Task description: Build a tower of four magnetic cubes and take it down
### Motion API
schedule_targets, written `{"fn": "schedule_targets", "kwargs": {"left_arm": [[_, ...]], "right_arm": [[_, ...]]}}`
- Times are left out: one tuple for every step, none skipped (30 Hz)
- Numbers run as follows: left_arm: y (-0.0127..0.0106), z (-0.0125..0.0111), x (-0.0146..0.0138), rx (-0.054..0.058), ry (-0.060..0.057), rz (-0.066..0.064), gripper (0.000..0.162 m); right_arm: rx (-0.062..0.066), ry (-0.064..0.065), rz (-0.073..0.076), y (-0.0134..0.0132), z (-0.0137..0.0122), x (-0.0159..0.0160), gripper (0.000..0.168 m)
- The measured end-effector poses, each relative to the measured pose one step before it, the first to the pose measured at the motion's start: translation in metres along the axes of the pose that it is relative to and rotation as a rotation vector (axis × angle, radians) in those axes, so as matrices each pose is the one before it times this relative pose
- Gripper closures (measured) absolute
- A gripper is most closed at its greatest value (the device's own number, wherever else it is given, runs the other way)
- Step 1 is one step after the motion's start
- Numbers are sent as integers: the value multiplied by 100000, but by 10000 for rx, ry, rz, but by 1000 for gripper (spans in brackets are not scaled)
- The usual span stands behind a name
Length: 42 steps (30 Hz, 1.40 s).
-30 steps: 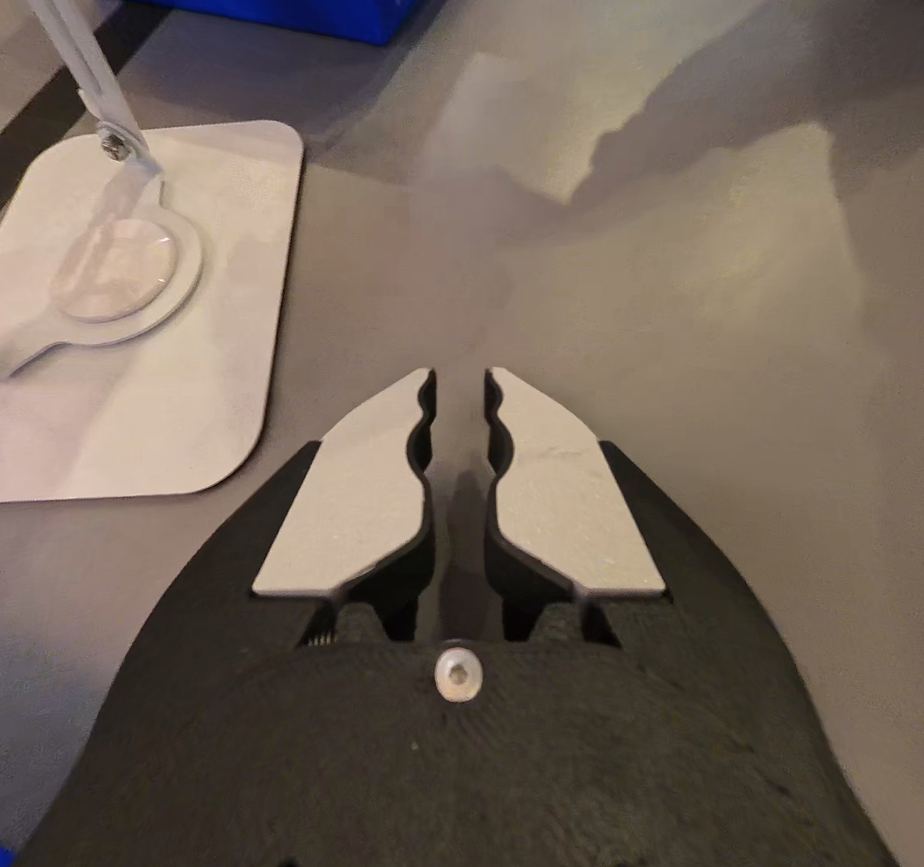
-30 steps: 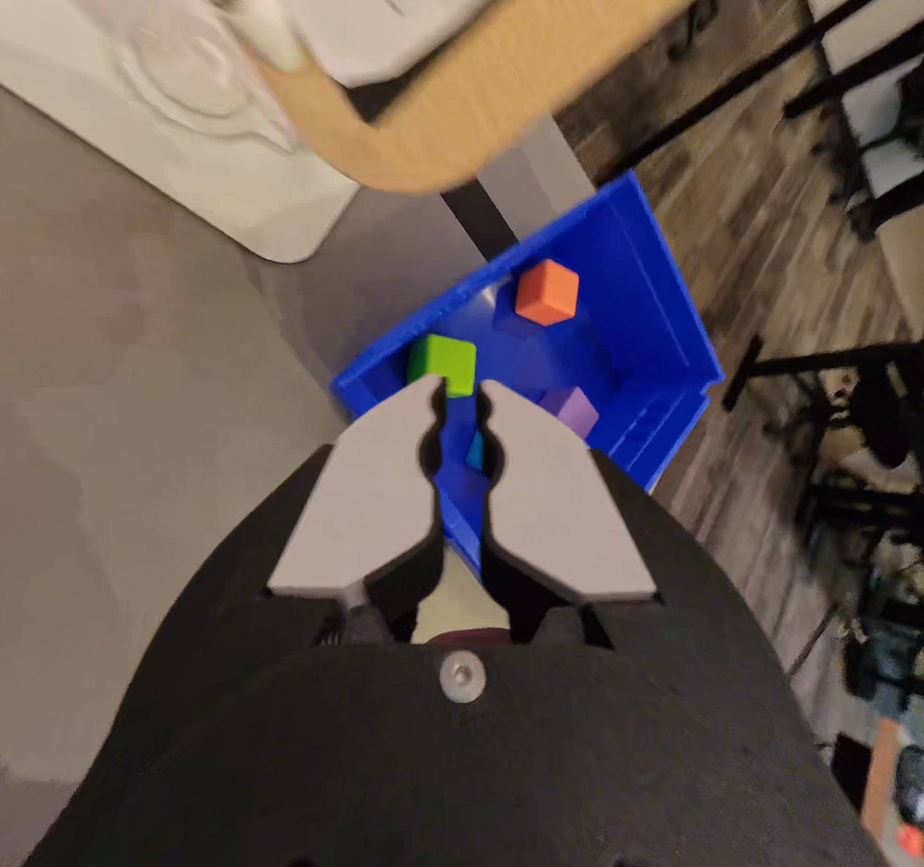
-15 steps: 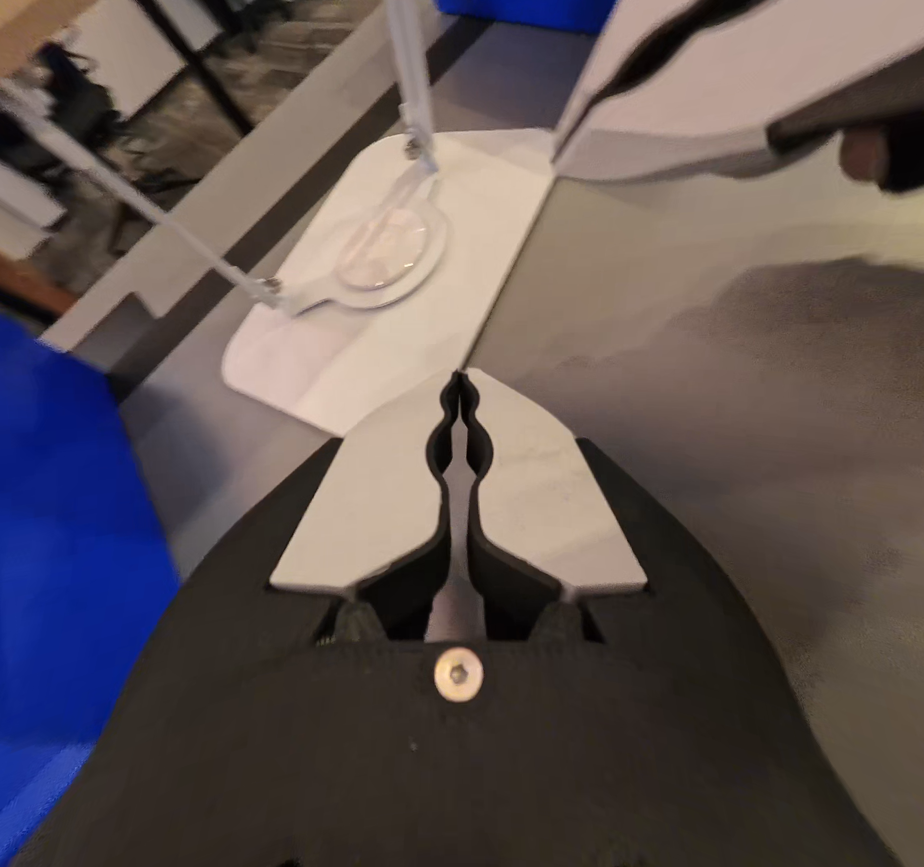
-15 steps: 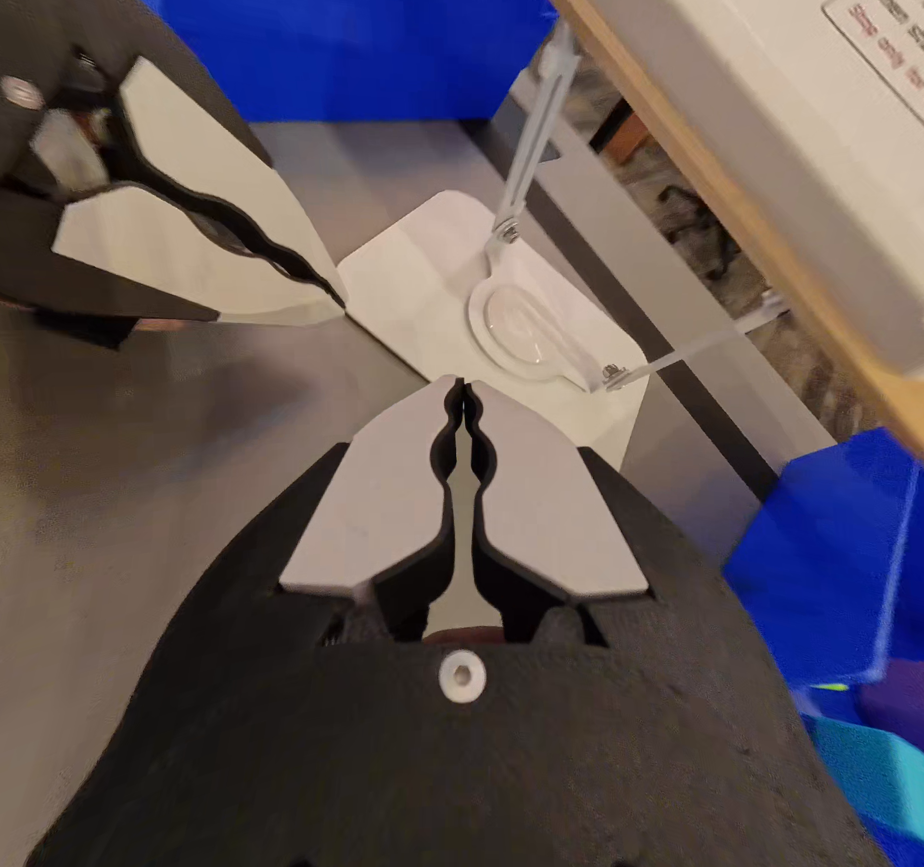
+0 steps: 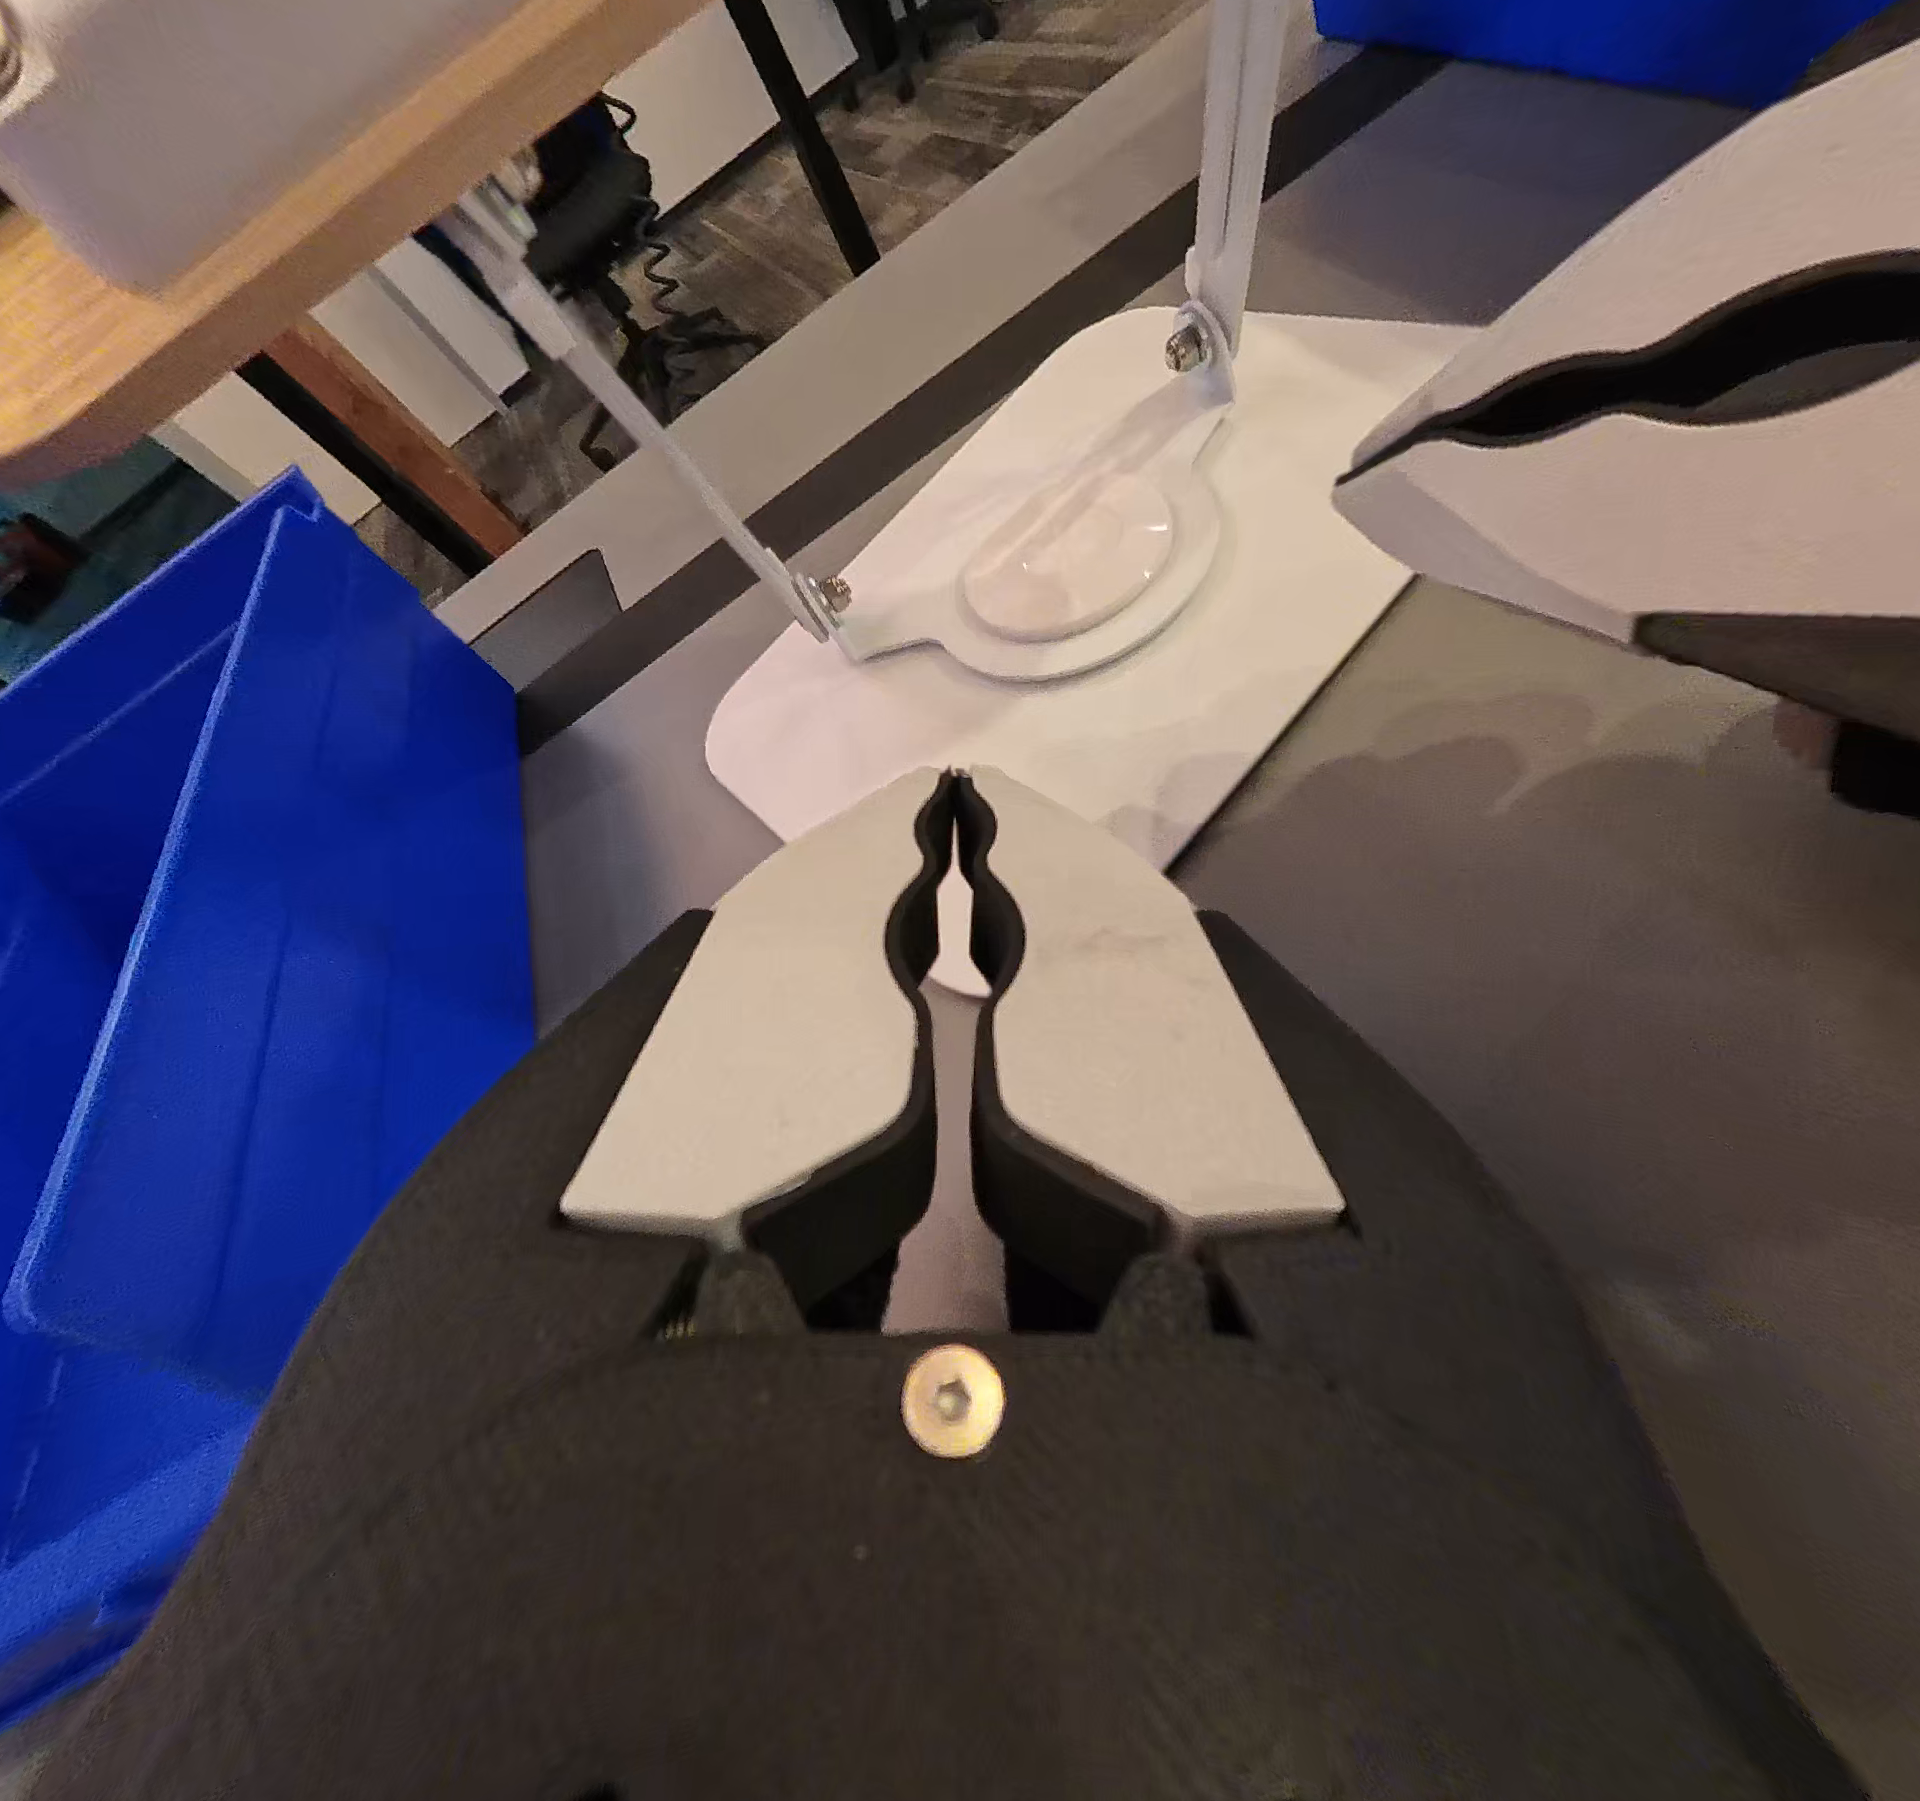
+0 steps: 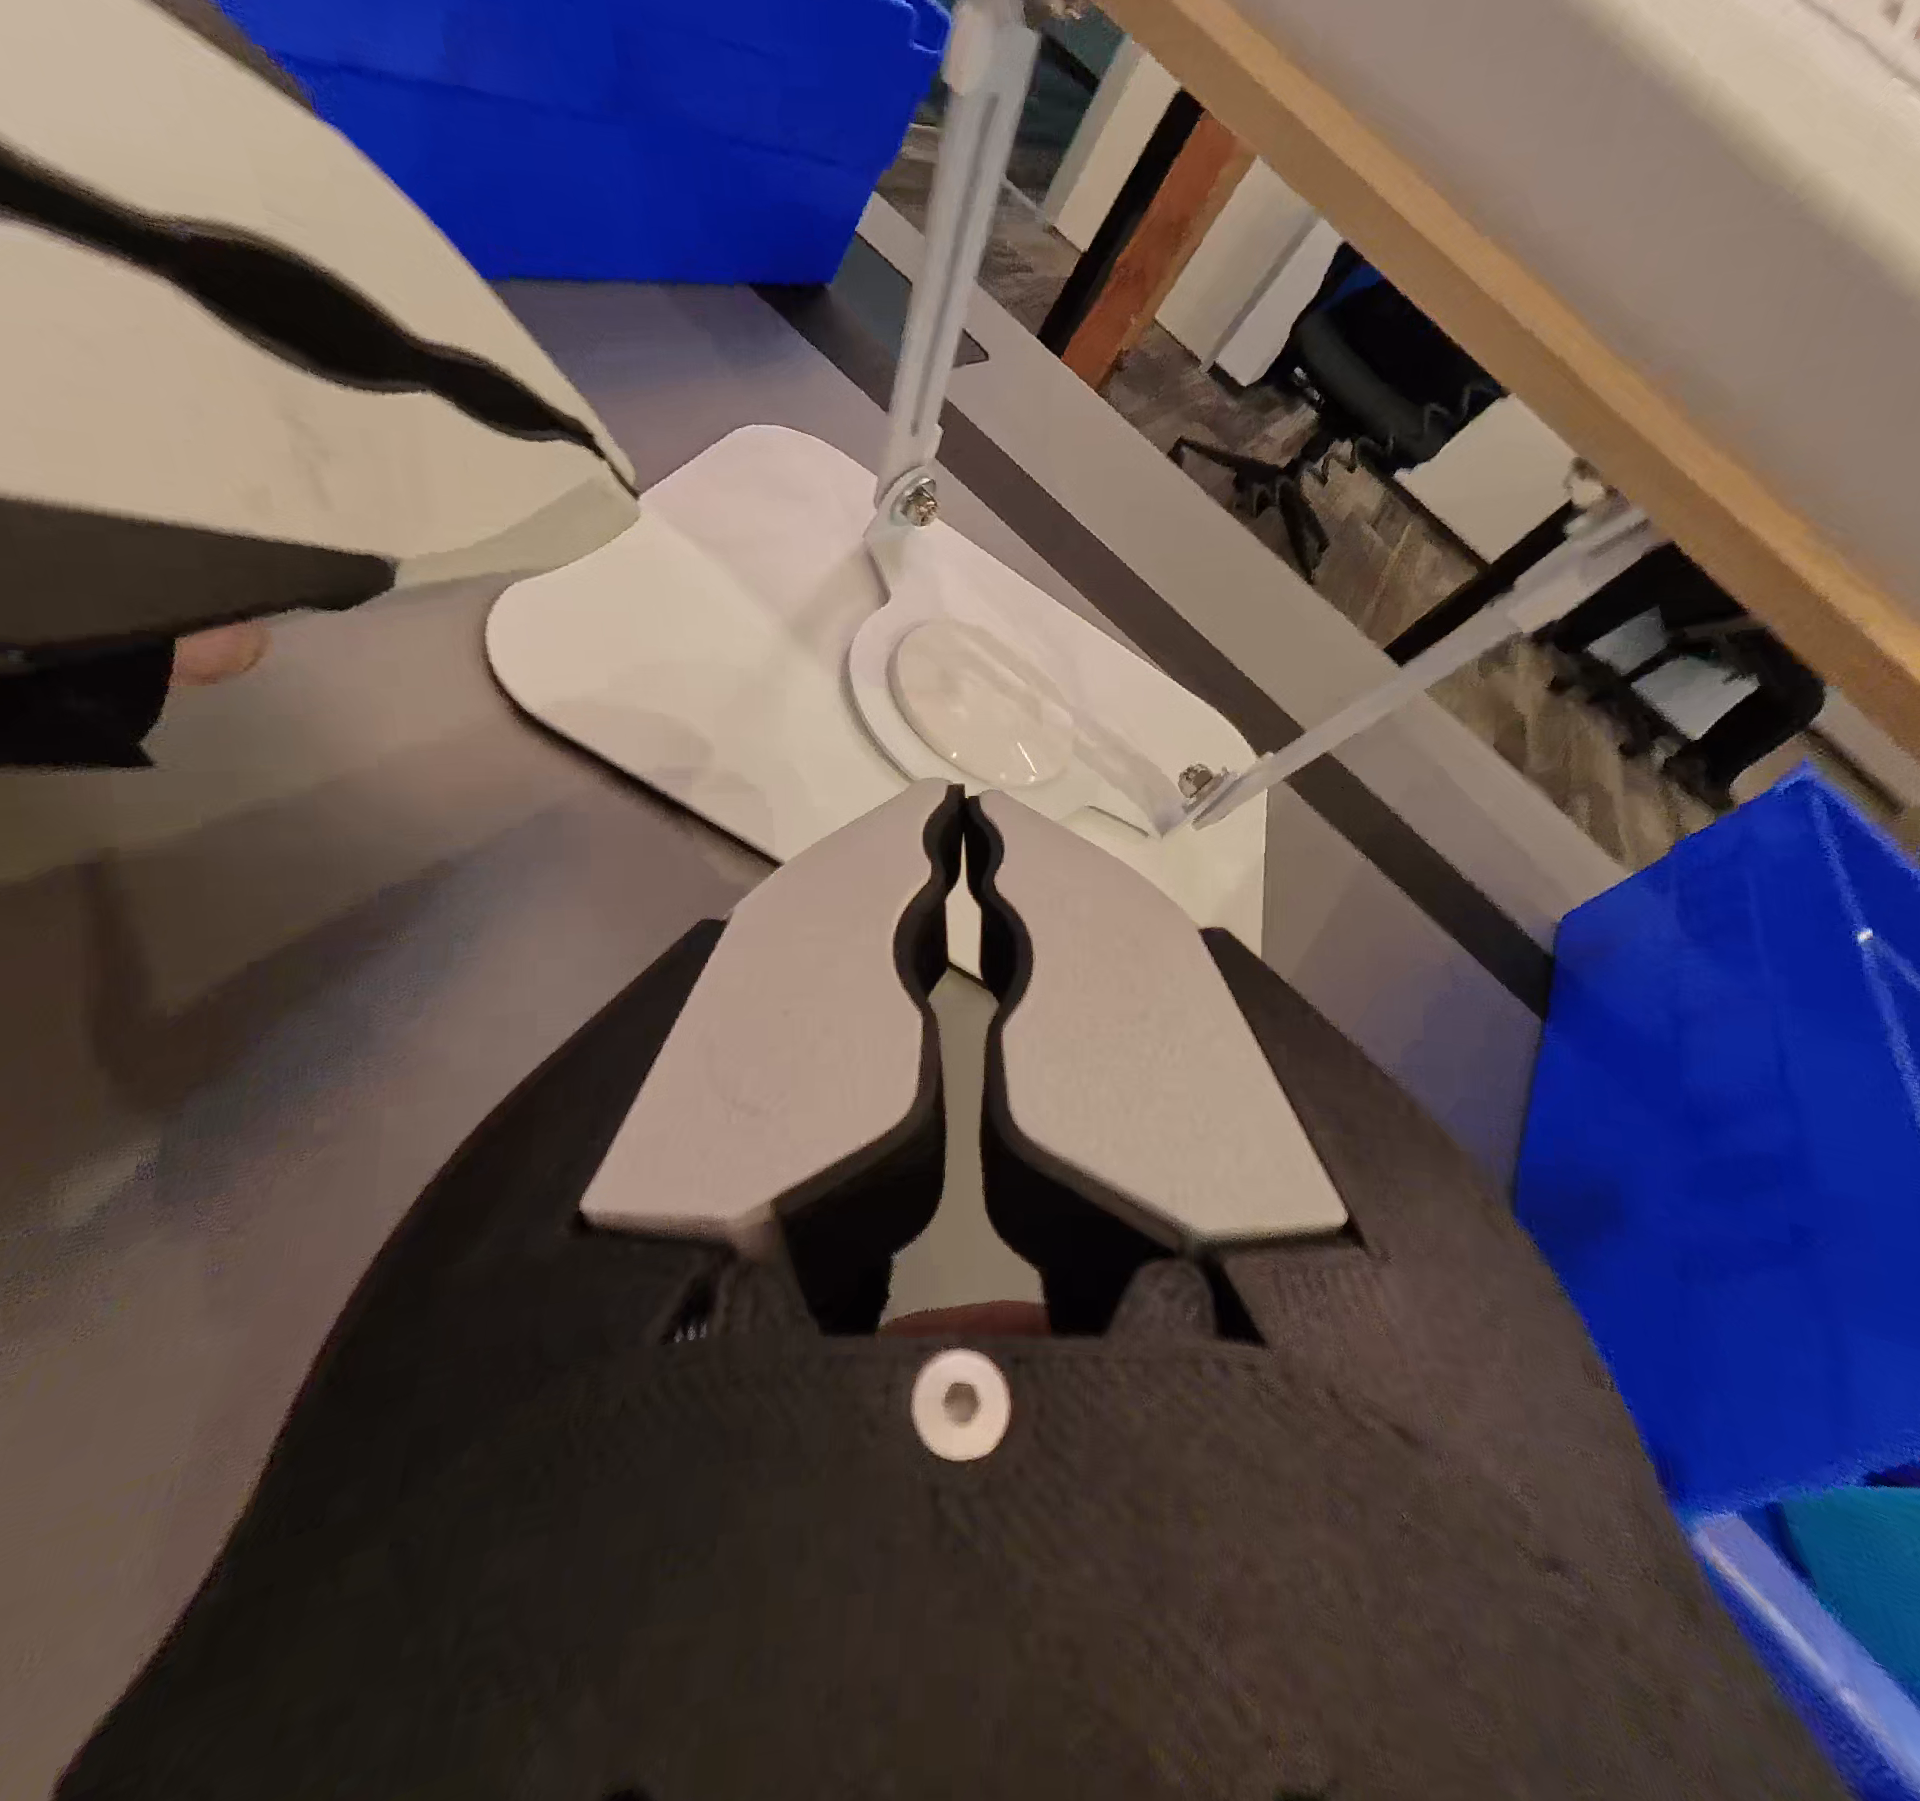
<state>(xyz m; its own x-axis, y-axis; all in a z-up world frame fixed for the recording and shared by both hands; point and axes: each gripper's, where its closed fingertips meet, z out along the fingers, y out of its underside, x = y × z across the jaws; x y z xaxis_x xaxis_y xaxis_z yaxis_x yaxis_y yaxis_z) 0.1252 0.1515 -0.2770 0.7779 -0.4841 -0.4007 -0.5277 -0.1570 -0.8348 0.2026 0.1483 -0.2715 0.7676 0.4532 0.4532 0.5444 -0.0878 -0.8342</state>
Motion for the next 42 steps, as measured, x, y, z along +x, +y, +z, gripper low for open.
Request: {"fn": "schedule_targets", "kwargs": {"left_arm": [[-171,147,64,16,-37,-40,162],[-127,141,50,4,-50,-18,162],[-78,121,20,-12,-65,-8,162],[-101,114,-31,6,-77,-36,162],[-163,89,24,44,-14,-66,162],[-95,100,-14,3,-39,-83,162],[-101,77,-82,8,-82,-102,162],[-128,76,-48,23,-62,-112,162],[-145,93,-34,38,-38,-104,162],[-113,108,-80,20,-59,-100,162],[-119,100,-146,35,-84,-115,162],[-97,82,-47,24,-22,-109,162],[-10,94,-3,-22,-1,-49,162],[-11,39,-7,-7,-12,1,162],[-12,-25,3,15,-4,13,162],[-15,-17,2,15,8,-6,162],[34,29,37,-26,37,-9,162],[12,9,21,-4,17,0,162],[-7,-3,6,3,0,10,162],[-4,-5,4,1,-2,8,162],[16,17,31,-15,18,6,162],[-2,10,0,-3,-2,3,162],[-16,-24,-21,17,-14,-7,162],[-1,-1,-11,3,5,-21,162],[0,-2,3,2,18,-17,162],[-16,-8,5,11,8,-4,162],[-1,-8,9,5,11,1,162],[-16,-6,42,8,18,10,162],[-11,0,44,8,18,22,162],[-6,-2,40,4,16,25,162],[-13,-17,-14,14,-16,7,162],[-31,-24,-18,18,-14,-3,162],[-16,-25,-20,20,-8,-9,162],[-47,-50,-26,41,-7,-14,162],[-48,-33,-15,43,-5,-15,162],[-34,-32,-2,28,9,-2,162],[-22,-20,27,22,11,6,162],[-36,-29,19,27,6,10,162],[-45,-23,43,39,23,28,162],[-71,-15,88,53,46,38,162],[-165,-57,99,119,64,31,162],[-193,-71,109,147,77,4,162]], "right_arm": [[-1,37,273,16,139,332,168],[70,144,231,-113,65,479,168],[-42,137,285,67,64,454,168],[-97,104,250,136,92,377,168],[2,140,179,-12,34,348,168],[33,103,194,-70,-15,257,168],[17,62,249,-66,-33,155,168],[-8,41,206,-53,-4,39,168],[15,55,66,-73,-4,-47,168],[41,82,-33,-111,-21,-52,168],[29,12,-70,-62,-27,-108,168],[22,-24,-58,-13,-25,-77,168],[13,5,2,6,2,61,168],[6,-4,63,20,0,118,168],[6,-21,64,16,2,87,168],[4,-25,-2,9,1,8,168],[4,-9,-65,9,-11,-66,168],[19,0,-96,-29,-21,-99,168],[25,-1,-96,-47,-28,-101,168],[18,-12,-62,-18,-22,-77,168],[7,-29,-23,-9,-11,-61,168],[-1,-35,2,9,-6,-30,168],[-5,-18,0,29,-27,16,168],[-5,-2,-7,33,-30,51,168],[-5,2,4,33,-30,48,168],[2,-20,14,17,-21,28,168],[-3,-15,2,33,-14,19,168],[-7,1,-23,23,-14,19,168],[-9,6,-39,28,-17,13,168],[8,-22,-40,9,-23,-31,168],[19,-14,-39,4,-30,-7,168],[17,11,-54,15,-37,53,168],[15,-3,-56,25,-35,57,168],[23,-31,-23,32,-50,51,168],[26,-24,5,12,-55,80,168],[3,4,1,50,-52,99,168],[-2,-8,-8,42,-28,72,168],[20,-12,-2,17,-40,51,167],[21,-12,-1,-7,-33,29,165],[3,-21,-18,13,-26,-21,165],[14,-27,-51,-11,-27,-63,164],[39,-26,-86,-43,-43,-85,163]]}}
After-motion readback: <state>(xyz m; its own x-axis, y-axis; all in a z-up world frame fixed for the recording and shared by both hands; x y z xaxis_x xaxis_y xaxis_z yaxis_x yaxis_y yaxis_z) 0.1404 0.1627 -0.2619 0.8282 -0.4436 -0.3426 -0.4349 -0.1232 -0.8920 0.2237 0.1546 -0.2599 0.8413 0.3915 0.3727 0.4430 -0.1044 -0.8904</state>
